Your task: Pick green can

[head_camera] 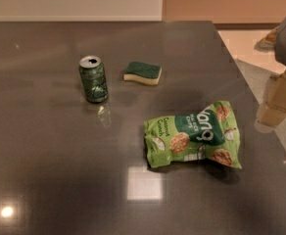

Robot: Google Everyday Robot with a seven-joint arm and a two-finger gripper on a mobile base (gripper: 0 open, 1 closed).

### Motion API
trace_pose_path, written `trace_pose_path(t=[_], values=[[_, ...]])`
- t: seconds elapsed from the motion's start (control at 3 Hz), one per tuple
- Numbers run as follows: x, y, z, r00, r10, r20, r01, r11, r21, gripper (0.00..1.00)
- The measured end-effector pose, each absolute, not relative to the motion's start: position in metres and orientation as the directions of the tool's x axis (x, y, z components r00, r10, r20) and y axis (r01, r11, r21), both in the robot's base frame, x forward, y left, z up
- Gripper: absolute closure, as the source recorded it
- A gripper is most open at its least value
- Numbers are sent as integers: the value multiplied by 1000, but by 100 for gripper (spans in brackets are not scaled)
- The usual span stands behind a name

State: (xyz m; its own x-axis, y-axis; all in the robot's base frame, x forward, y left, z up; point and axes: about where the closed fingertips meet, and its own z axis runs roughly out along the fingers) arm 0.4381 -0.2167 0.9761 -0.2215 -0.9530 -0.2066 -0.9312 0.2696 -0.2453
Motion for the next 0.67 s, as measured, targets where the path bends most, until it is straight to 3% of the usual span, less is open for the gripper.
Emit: trace_pose_path(t=[0.67], values=[[449,-206,973,-214,-957,-197,-938,258,-232,0]])
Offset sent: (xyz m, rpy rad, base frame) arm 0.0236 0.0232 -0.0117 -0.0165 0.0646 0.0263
